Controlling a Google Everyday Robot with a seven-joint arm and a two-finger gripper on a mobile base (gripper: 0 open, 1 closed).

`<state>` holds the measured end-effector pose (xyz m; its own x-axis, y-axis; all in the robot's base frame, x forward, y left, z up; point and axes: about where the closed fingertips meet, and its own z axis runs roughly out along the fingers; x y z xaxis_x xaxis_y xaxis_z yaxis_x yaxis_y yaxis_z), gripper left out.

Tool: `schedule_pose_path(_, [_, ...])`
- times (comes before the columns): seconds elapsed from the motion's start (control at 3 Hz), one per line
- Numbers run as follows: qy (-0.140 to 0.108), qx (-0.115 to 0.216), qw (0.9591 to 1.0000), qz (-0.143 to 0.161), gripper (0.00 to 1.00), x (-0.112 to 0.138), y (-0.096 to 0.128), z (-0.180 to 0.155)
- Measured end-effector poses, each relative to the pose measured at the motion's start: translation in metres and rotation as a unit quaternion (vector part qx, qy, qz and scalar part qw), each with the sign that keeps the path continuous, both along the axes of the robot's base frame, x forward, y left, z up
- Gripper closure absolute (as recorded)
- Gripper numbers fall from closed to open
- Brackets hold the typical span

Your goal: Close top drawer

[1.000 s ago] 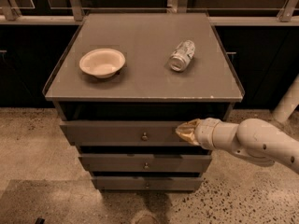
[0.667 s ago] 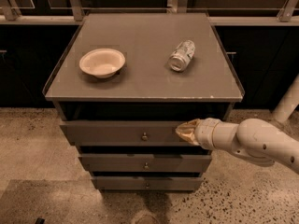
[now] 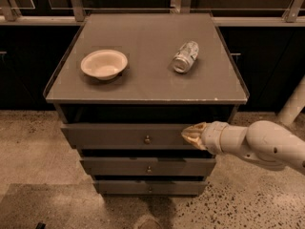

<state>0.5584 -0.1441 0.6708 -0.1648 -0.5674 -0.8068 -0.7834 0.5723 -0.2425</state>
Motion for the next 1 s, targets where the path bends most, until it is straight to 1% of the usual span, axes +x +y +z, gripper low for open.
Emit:
schedule_pose_path(0.33, [0.015, -0.014, 0.9989, -0.042, 0.11, -0.034, -0.027, 0.014])
schedule_pose_path(0.67, [0.052, -0.039, 0.9954, -0.071, 0.00, -0.078, -0.042, 0.021])
schedule_pose_path(1.0, [0.052, -0.039, 0.9954, -0.071, 0.00, -0.078, -0.041, 0.021])
